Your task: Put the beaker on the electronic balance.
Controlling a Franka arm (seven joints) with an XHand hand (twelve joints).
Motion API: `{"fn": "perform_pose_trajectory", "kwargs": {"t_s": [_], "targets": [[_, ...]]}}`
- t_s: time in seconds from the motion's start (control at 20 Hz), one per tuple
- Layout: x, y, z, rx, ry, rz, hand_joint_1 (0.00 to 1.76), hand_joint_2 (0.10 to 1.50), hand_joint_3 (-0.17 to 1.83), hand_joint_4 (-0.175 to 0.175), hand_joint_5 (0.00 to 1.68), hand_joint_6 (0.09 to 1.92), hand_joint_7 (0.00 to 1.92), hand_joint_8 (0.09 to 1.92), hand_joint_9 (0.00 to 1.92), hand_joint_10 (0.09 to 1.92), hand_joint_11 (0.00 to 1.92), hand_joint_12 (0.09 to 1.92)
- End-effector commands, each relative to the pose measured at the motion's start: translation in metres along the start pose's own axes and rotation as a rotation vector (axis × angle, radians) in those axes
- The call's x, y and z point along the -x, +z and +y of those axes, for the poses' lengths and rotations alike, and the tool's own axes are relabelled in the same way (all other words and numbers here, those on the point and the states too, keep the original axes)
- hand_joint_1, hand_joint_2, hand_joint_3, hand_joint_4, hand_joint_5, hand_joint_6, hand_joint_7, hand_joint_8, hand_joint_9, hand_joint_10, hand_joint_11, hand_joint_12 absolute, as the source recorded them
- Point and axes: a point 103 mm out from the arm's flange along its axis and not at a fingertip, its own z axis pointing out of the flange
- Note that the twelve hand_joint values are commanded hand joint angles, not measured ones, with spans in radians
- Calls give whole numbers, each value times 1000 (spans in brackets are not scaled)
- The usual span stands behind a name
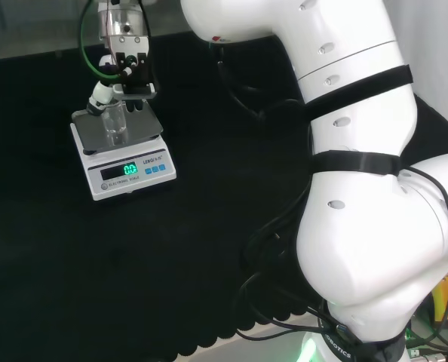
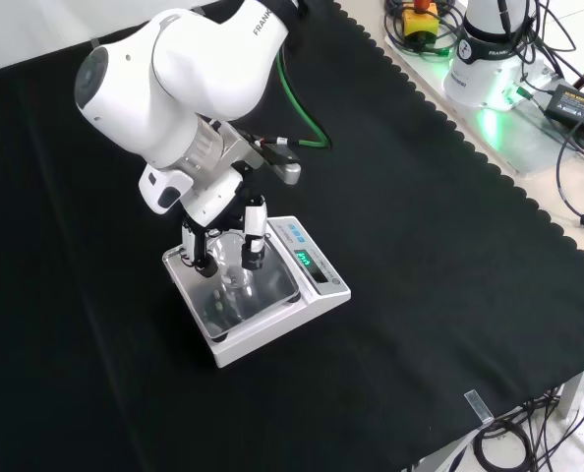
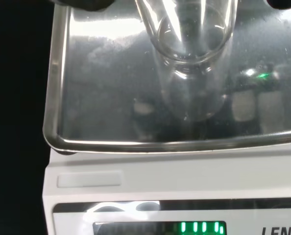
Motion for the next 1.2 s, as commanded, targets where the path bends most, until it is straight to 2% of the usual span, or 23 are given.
{"fn": "perform_pose_trajectory", "kwargs": {"t_s": [0.05,0.25,0.3,0.35,0.5,0.7,0.95,1.15,1.2], "targets": [[0,7,4,-9,20,-33,1162,1089,10,-175,1018,943,1262,722,1721,259,1694,465],[1,5,3,-2,29,-44,1161,1085,8,-175,1026,930,1263,722,1723,264,1728,480],[1,5,3,0,30,-49,1156,1083,7,-165,1031,923,1262,721,1723,265,1757,492],[1,4,1,2,33,-52,1113,1063,-7,-167,1002,873,1259,720,1721,258,1770,499],[1,2,-2,8,33,-45,991,1021,-75,-175,896,814,1214,755,1690,216,1692,528],[1,2,-3,22,32,-44,942,1036,-168,-175,837,830,1172,801,1660,178,1622,584],[-2,8,-4,112,15,-71,992,1073,-175,-175,902,768,1204,768,1697,155,1656,569],[-3,16,-5,226,-5,-62,1038,1098,-175,-175,973,710,1249,721,1718,120,1706,529],[-3,17,-6,257,-6,-64,1079,1108,-150,-164,1006,769,1256,717,1724,117,1716,523]]}}
